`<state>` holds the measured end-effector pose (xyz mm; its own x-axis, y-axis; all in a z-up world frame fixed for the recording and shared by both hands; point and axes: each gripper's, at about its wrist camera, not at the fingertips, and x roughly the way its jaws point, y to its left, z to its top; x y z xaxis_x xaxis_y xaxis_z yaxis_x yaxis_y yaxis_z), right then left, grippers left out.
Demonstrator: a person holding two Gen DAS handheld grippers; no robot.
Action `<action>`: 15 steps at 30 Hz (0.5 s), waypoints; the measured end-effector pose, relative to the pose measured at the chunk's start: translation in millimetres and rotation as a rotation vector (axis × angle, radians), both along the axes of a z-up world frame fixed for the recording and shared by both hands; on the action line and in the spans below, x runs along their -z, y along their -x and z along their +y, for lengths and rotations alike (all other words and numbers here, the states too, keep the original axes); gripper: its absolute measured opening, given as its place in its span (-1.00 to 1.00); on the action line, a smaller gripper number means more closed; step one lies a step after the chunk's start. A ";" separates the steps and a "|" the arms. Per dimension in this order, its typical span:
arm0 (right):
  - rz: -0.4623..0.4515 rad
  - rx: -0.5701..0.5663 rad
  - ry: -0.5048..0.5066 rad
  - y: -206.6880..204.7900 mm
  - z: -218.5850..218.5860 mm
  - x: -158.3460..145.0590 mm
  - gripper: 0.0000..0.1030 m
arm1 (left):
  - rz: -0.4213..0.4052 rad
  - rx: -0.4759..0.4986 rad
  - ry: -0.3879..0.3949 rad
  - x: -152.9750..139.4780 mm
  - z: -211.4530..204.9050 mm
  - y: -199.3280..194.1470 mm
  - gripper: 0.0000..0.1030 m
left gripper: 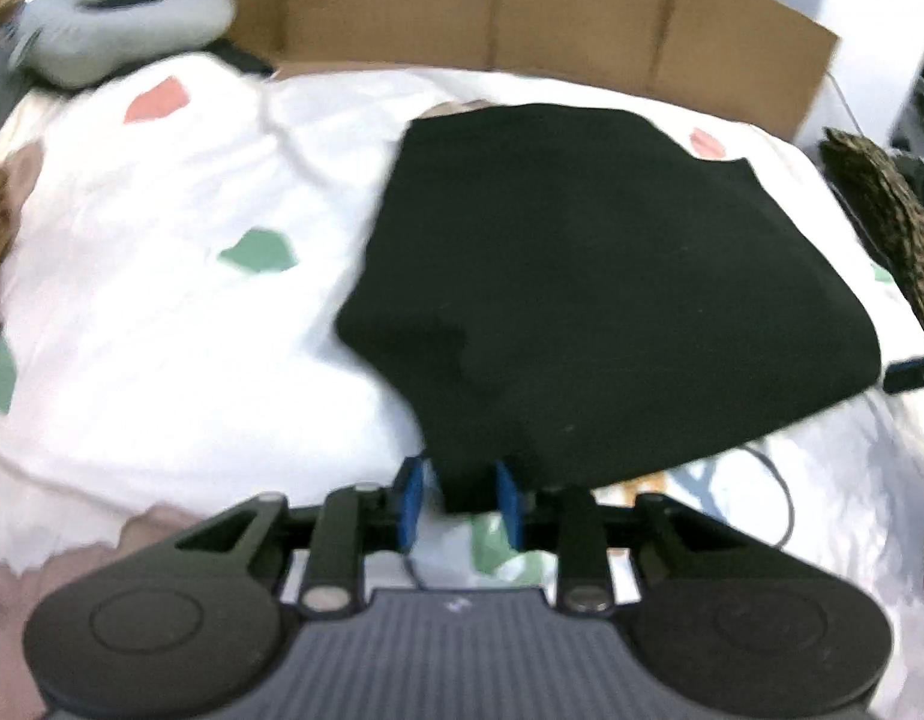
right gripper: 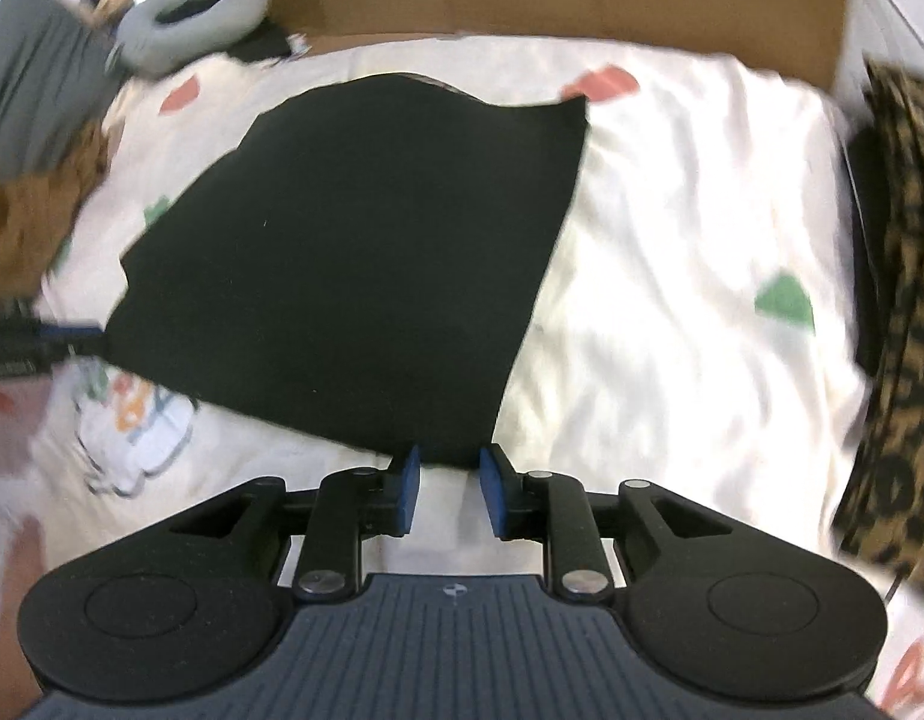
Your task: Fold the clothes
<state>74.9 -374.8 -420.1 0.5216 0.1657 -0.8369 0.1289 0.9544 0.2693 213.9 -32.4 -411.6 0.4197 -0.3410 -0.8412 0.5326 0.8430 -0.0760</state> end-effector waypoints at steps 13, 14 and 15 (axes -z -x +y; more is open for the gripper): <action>0.019 0.278 -0.536 9.1 -37.1 51.1 -0.15 | 0.076 -0.121 0.120 -0.7 26.0 -11.0 -0.43; 0.019 0.302 -0.564 9.8 -39.1 56.3 -0.16 | 0.086 -0.128 0.133 0.0 27.0 -12.0 -0.42; 0.017 0.329 -0.595 10.9 -42.4 61.2 -0.16 | 0.096 -0.136 0.146 0.8 28.0 -13.0 -0.42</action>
<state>63.9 -417.2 -481.3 0.6114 0.4355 -0.6608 0.3956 0.5550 0.7318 226.9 -4.4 -412.4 0.3905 -0.4079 -0.8253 0.3993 0.8828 -0.2474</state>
